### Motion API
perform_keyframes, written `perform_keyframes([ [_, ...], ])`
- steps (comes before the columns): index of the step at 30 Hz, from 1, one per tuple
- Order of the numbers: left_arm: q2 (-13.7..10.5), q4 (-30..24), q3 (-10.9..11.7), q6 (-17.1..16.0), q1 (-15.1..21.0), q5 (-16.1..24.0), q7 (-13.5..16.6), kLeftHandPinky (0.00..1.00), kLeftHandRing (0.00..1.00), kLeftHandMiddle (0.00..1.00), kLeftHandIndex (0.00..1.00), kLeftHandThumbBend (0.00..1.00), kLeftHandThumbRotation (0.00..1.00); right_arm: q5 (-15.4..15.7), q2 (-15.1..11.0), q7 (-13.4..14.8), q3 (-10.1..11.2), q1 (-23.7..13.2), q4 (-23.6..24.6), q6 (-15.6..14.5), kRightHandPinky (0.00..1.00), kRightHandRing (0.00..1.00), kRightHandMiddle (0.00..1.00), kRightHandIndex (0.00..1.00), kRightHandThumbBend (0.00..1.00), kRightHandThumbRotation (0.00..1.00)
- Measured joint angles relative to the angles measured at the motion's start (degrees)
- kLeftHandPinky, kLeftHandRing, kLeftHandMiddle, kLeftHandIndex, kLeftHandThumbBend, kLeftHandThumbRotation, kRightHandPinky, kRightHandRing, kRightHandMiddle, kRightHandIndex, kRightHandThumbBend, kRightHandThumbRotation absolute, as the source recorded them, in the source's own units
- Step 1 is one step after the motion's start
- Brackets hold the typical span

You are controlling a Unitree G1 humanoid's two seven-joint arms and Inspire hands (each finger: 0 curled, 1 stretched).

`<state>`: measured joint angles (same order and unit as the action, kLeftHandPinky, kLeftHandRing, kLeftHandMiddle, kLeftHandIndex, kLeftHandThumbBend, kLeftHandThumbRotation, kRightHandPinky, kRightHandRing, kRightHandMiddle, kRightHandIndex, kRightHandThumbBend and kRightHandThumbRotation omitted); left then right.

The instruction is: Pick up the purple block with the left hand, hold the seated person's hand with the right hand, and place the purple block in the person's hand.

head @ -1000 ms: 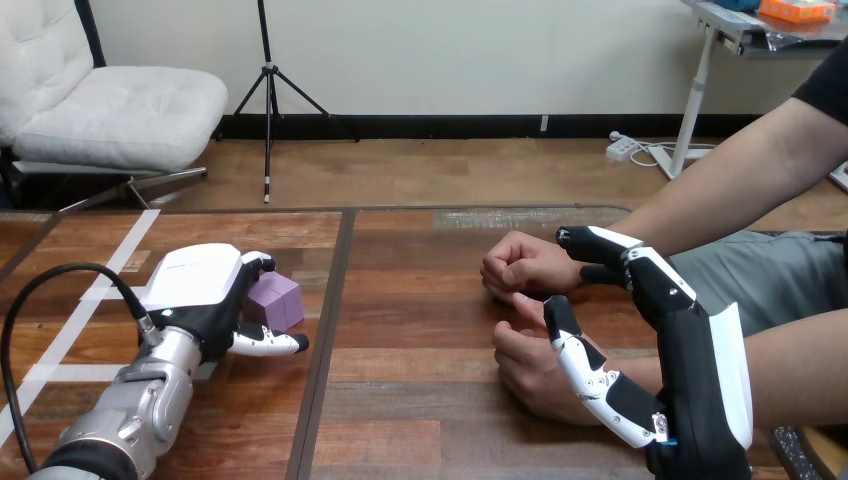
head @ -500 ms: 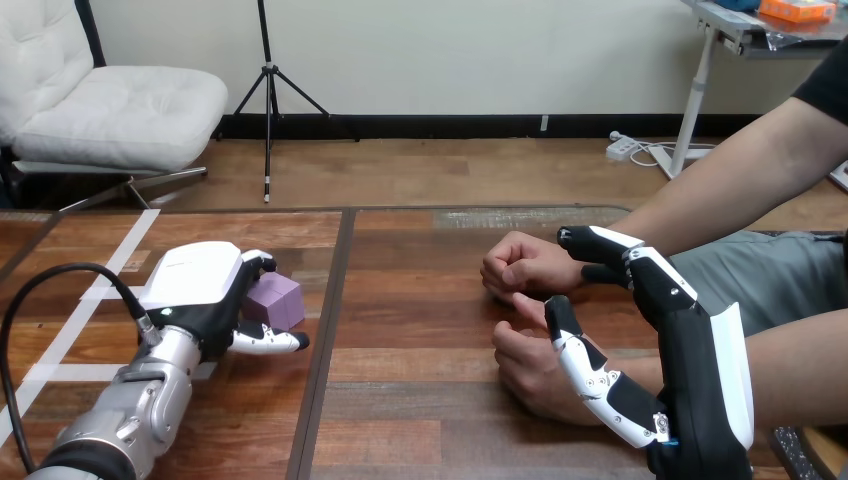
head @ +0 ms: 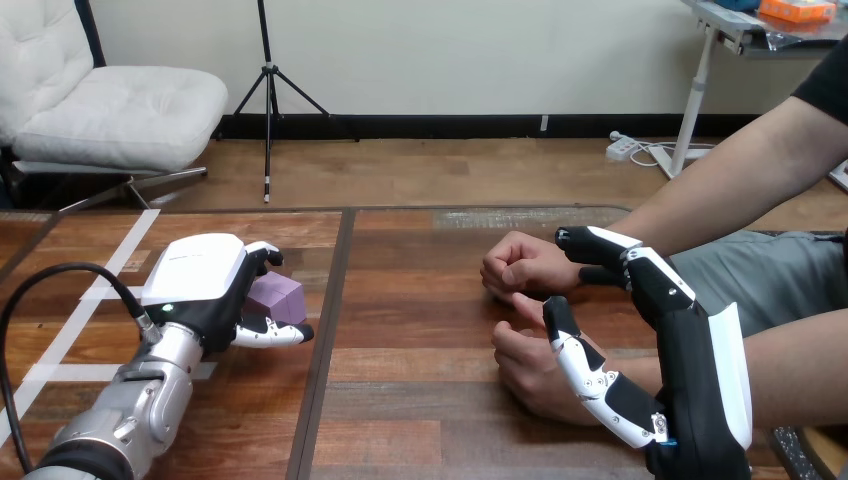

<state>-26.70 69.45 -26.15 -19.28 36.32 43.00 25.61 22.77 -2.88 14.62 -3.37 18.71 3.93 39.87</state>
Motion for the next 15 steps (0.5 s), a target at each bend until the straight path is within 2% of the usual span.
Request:
perform_keyframes([
  [15, -0.8, -1.2, 0.2, -2.5, -0.3, -0.3, 1.3, 0.45, 0.57, 0.65, 0.72, 0.76, 0.43, 0.2, 0.0, 0.3, 0.0, 0.0, 0.0, 0.1, 0.68, 0.73, 0.74, 0.71, 0.36, 0.23],
])
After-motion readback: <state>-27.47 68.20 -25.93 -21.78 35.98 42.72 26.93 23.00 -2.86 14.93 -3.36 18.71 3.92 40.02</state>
